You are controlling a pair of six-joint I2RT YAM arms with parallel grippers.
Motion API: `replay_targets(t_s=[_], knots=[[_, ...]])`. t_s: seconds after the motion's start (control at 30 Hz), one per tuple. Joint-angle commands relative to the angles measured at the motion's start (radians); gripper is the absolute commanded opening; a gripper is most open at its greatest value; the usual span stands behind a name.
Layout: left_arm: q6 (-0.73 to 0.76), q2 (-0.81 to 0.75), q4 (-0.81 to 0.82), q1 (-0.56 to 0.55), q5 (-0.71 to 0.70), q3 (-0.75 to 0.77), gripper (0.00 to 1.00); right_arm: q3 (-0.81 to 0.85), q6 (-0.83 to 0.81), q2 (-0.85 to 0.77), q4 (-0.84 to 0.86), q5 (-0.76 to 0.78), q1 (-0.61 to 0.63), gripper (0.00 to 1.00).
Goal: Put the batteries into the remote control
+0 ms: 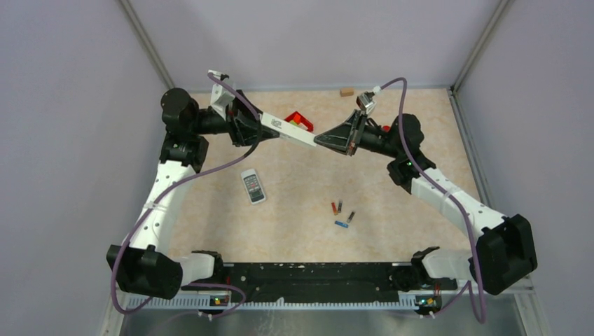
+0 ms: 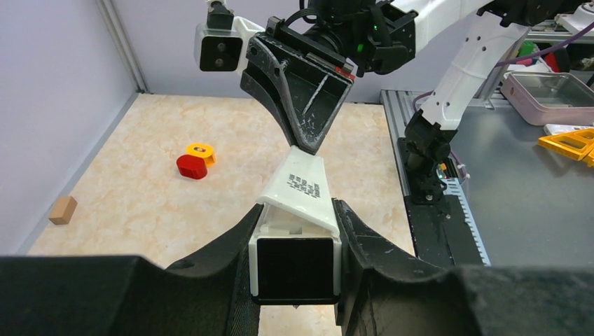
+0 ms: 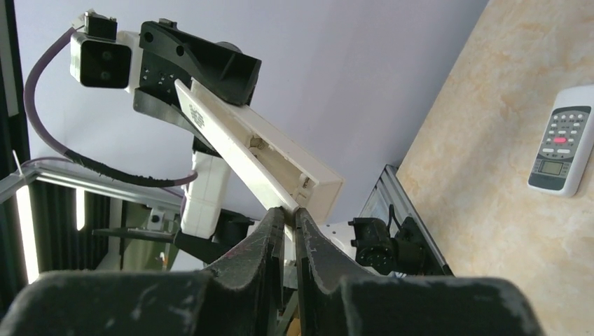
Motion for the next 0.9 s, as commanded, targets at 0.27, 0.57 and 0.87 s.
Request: replay_targets(t_s=[0.27,0.57,0.87], knots=[[0.040,-0.002,-0.021,0.012,0.007,0.005,0.00,-0.020,0.120,0.048,0.218,-0.013,-0.006,0.10],[0.052,-0.001,-0.041,0.014,0.006,-0.007,0.00,-0.062,0.254,0.110,0.438,-0.021,-0.006,0.17],[0.057,0.012,-0.053,0.014,0.005,-0.004,0.00,-0.054,0.249,0.124,0.453,-0.022,-0.006,0.30]])
